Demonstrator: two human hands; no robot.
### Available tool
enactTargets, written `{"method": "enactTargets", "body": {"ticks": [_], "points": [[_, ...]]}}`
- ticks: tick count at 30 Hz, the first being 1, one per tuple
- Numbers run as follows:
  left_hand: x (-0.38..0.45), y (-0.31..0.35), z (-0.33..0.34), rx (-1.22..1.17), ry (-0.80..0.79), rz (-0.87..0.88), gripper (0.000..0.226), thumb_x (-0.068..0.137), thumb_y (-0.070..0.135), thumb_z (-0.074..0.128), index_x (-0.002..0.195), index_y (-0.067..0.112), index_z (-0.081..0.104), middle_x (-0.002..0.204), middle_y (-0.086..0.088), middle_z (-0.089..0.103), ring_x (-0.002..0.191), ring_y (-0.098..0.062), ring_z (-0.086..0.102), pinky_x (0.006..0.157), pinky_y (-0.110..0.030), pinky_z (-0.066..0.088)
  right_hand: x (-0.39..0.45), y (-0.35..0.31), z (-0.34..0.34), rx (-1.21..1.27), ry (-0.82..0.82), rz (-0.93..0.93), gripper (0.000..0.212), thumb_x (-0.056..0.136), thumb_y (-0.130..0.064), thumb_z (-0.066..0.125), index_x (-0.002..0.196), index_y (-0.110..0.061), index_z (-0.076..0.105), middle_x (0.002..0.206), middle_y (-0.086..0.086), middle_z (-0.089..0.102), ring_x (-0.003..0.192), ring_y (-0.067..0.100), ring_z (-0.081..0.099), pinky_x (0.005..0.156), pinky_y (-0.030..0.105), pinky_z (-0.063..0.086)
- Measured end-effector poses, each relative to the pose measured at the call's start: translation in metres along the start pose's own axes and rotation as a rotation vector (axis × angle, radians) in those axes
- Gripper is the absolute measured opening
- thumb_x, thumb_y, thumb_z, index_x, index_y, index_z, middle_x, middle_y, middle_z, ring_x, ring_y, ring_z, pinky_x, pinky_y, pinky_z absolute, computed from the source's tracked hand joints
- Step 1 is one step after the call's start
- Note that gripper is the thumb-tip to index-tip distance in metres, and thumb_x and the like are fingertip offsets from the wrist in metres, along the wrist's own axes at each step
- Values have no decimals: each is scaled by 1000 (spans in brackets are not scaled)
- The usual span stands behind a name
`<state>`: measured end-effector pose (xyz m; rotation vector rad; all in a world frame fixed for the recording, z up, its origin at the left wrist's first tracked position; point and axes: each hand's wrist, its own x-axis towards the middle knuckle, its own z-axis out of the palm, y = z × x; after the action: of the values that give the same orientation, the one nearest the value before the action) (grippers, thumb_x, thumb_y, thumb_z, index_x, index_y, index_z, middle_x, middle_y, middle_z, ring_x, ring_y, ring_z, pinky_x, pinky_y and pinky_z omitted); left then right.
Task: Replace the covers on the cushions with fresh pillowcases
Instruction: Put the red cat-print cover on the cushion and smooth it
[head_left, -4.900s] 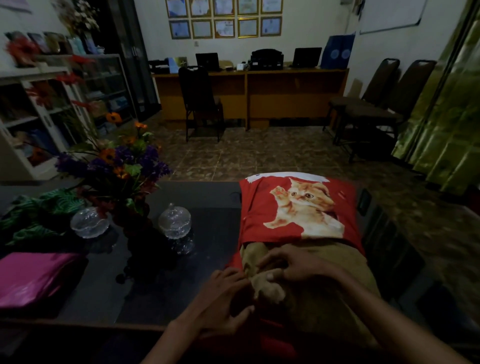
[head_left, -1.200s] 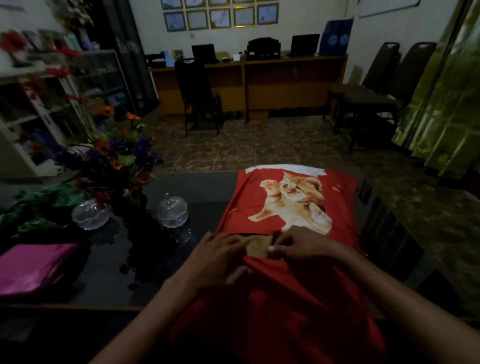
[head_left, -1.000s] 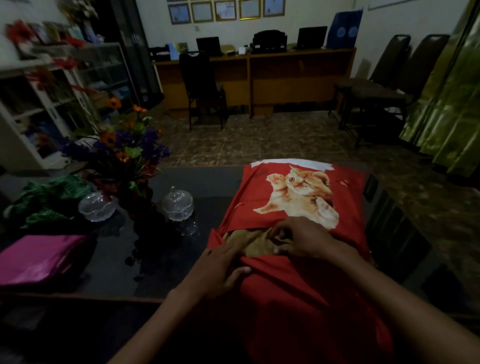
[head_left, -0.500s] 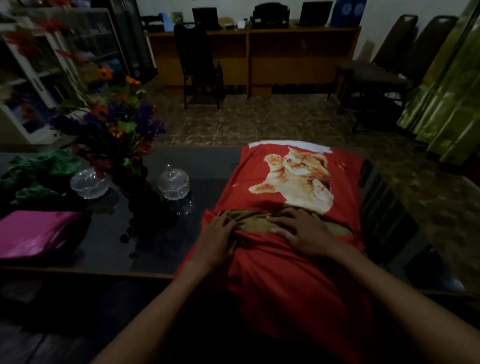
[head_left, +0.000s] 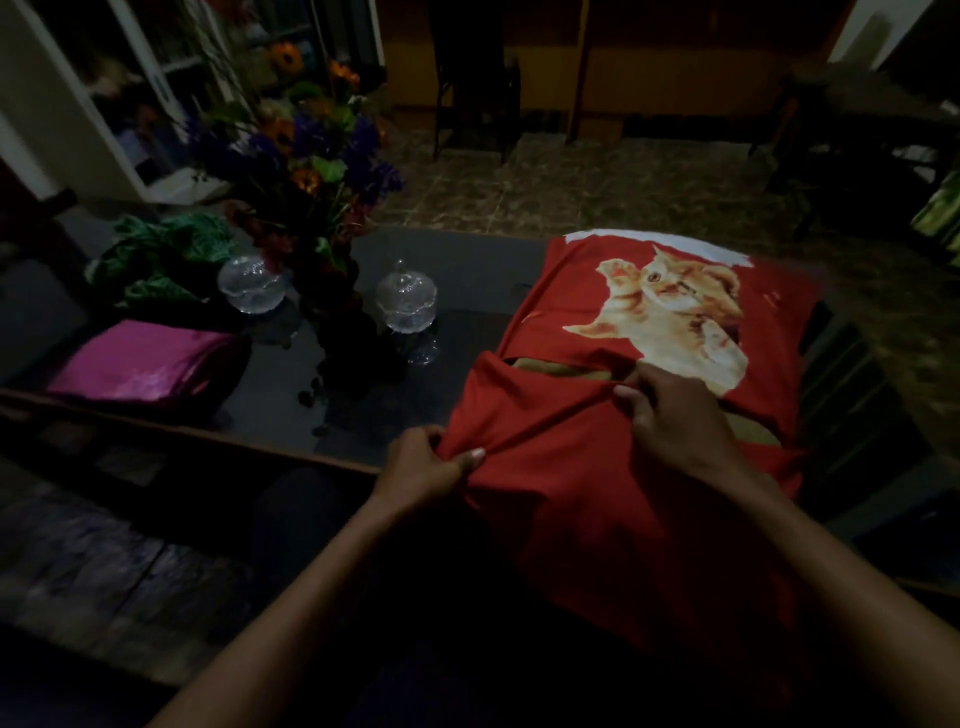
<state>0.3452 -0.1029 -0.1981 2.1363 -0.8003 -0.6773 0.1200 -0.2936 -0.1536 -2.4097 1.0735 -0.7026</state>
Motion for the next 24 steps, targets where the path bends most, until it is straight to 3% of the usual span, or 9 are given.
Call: {"method": "enactTargets", "body": {"ticks": [4, 7, 10, 13, 15, 17, 21, 24], "points": [[9, 8, -21, -77, 97, 35, 48, 57, 64, 74, 87, 26, 71, 84, 10, 75, 82, -10, 71, 78, -34, 58, -3, -6, 0, -15, 22, 38, 14, 94, -25, 67, 81, -20, 66, 81, 0, 70, 79, 22, 65, 69, 31, 42], [5, -1, -17, -62, -25, -46, 56, 63, 69, 71, 97, 26, 68, 94, 6, 74, 90, -14, 71, 87, -40, 57, -1, -14, 1, -60, -23, 49, 15, 95, -33, 64, 82, -24, 61, 82, -4, 63, 84, 24, 64, 70, 31, 40], [-2, 1, -8, -285, -105, -226, 40, 82, 48, 77, 104, 15, 69, 99, -4, 75, 91, -21, 73, 90, -42, 58, 0, -25, 12, -130, -28, 19, 37, 90, -61, 55, 99, -27, 65, 99, 0, 66, 96, 25, 62, 81, 37, 49], [-2, 12, -7, -441, -162, -375, 23, 83, 24, 79, 99, 8, 72, 94, -12, 77, 91, -30, 74, 88, -43, 59, 2, -38, 37, -278, -164, -80, 65, 81, -82, 42, 121, -35, 62, 120, -6, 60, 110, 23, 53, 94, 43, 46], [8, 14, -13, -433, -136, -381, 24, 77, 12, 82, 98, 8, 73, 96, -14, 77, 92, -31, 73, 87, -43, 58, 4, -42, 51, -327, -199, -142, 59, 84, -78, 45, 120, -36, 64, 123, -11, 58, 113, 20, 49, 93, 41, 41], [22, 16, -21, -409, -87, -356, 35, 71, 10, 86, 102, 11, 70, 101, -13, 75, 90, -27, 72, 83, -39, 58, 8, -42, 57, -329, -171, -172, 41, 91, -61, 51, 116, -33, 66, 121, -11, 60, 114, 18, 49, 90, 40, 38], [32, 20, -18, -253, 56, -267, 70, 58, 39, 95, 115, 18, 61, 109, -4, 69, 93, -19, 68, 87, -37, 58, 10, -38, 54, -234, -119, -167, 20, 95, -32, 59, 107, -21, 71, 104, -5, 65, 101, 22, 57, 81, 39, 41], [22, 11, -17, -113, 124, -187, 81, 48, 80, 81, 101, 21, 66, 102, -1, 72, 91, -19, 70, 89, -40, 58, 8, -35, 48, -57, -19, -89, 12, 95, -29, 64, 90, -20, 70, 85, -3, 67, 83, 24, 62, 68, 34, 36]]}}
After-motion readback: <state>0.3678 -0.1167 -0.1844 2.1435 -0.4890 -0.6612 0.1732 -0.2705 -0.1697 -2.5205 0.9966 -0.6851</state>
